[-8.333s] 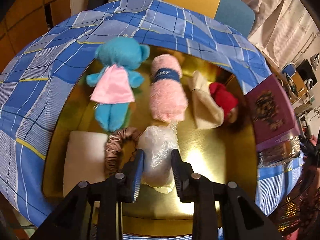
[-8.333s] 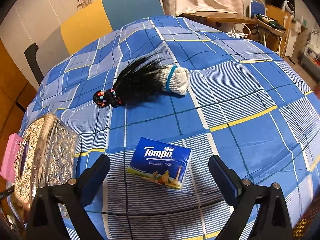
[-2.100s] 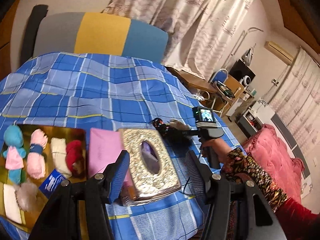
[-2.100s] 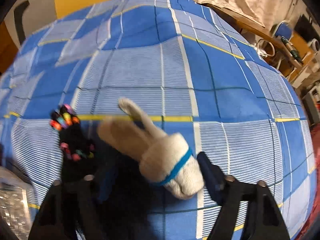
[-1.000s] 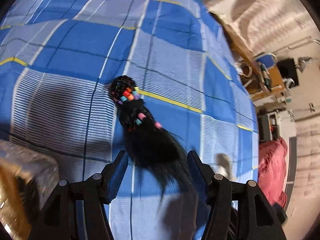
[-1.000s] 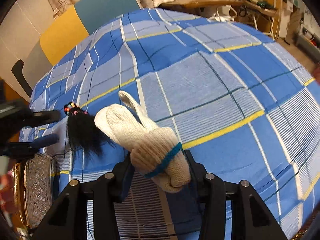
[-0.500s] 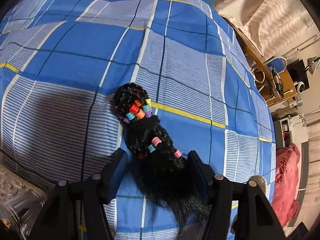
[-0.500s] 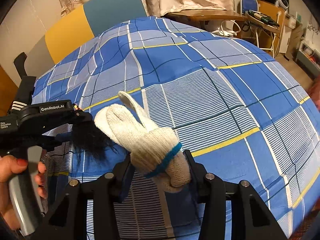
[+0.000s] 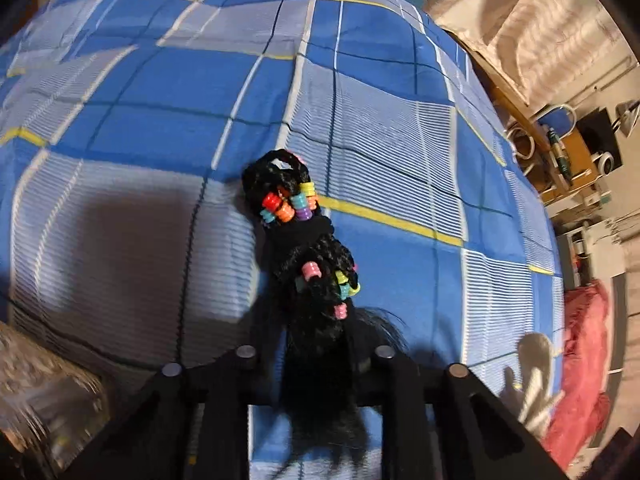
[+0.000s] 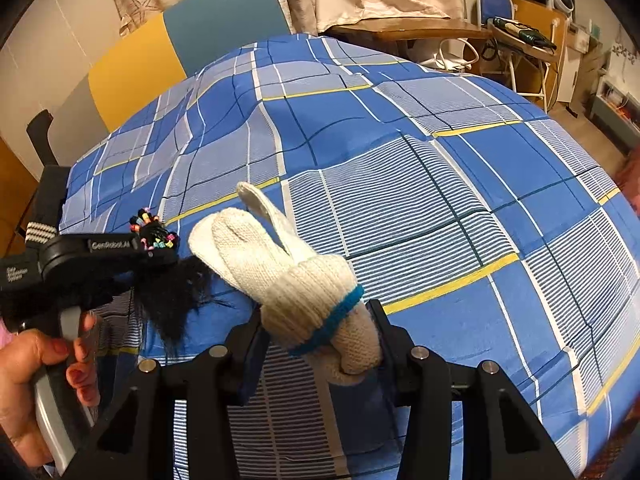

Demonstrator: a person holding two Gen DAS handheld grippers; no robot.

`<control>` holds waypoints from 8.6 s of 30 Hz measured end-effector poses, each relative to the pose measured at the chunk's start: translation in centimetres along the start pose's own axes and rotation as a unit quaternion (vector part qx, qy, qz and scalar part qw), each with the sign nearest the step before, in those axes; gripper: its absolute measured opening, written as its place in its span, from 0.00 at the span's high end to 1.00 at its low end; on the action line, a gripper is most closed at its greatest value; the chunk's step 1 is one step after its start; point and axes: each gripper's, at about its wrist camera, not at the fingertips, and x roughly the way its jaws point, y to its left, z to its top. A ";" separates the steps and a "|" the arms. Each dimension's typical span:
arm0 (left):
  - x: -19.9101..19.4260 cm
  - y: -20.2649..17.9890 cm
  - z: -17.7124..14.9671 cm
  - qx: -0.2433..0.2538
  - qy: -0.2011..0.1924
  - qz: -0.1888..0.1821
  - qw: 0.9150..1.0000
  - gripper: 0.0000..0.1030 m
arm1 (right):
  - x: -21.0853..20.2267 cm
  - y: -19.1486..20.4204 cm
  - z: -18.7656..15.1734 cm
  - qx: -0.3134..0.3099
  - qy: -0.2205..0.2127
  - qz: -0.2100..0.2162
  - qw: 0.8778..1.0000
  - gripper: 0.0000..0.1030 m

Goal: Organize soft objects

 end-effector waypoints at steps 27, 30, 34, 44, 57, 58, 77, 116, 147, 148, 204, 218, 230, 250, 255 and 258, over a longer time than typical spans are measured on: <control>-17.9 -2.2 -16.4 0.208 -0.030 -0.187 0.960 0.89 | 0.4 -0.9 -0.4 0.004 -0.004 -0.018 1.000 0.54; -20.9 -0.3 -18.7 0.245 -0.042 -0.194 0.949 0.89 | 0.3 -1.1 -0.5 0.006 -0.004 -0.022 1.000 0.54; -24.6 2.5 -21.1 0.280 -0.062 -0.197 0.937 0.89 | 0.5 -1.4 -0.7 0.016 0.003 -0.015 1.000 0.54; -32.2 13.8 -20.5 0.251 -0.126 -0.173 0.944 0.89 | -0.6 -1.5 -0.4 0.017 -0.020 -0.011 1.000 0.54; -26.1 25.1 -14.9 0.319 -0.099 0.067 0.940 0.89 | -1.0 -1.7 -0.3 0.022 -0.028 -0.018 0.999 0.54; -25.3 25.4 -14.8 0.326 -0.093 0.072 0.938 0.89 | -1.0 -1.8 -0.3 0.024 -0.028 -0.017 0.999 0.54; -24.5 29.5 -13.4 0.316 -0.063 0.013 0.947 0.61 | -1.5 -1.3 -0.4 0.004 -0.045 -0.034 0.998 0.54; -36.4 41.2 -18.7 0.010 -0.289 0.159 0.944 0.61 | -11.8 42.9 -17.7 -0.370 0.084 0.262 0.887 0.54; -37.7 41.8 -21.5 -0.005 -0.307 0.282 0.909 0.61 | -0.5 54.6 -25.6 -0.488 0.173 0.182 0.836 0.45; -37.6 41.7 -21.5 -0.004 -0.307 0.282 0.909 0.61 | -0.7 54.3 -25.5 -0.476 0.179 0.193 0.840 0.44; -37.1 40.1 -23.7 -0.024 -0.239 0.247 0.939 0.61 | -17.5 46.6 -26.7 -0.248 -0.164 0.059 0.953 0.00; -38.1 39.4 -24.6 -0.021 -0.240 0.204 0.949 0.61 | -15.6 46.1 -26.9 -0.227 -0.120 0.014 0.966 0.00; -37.9 39.0 -24.8 -0.004 -0.239 0.210 0.948 0.61 | -15.4 45.9 -27.0 -0.222 -0.112 0.012 0.968 0.00; -37.6 39.3 -24.8 -0.010 -0.232 0.204 0.951 0.61 | -15.3 45.5 -26.9 -0.216 -0.109 0.014 0.970 0.00; -37.5 39.4 -24.8 -0.012 -0.229 0.210 0.950 0.61 | -15.1 45.7 -27.0 -0.219 -0.105 0.013 0.970 0.00; -37.4 39.5 -24.8 -0.014 -0.231 0.211 0.950 0.61 | -15.1 45.7 -27.0 -0.219 -0.107 0.014 0.970 0.00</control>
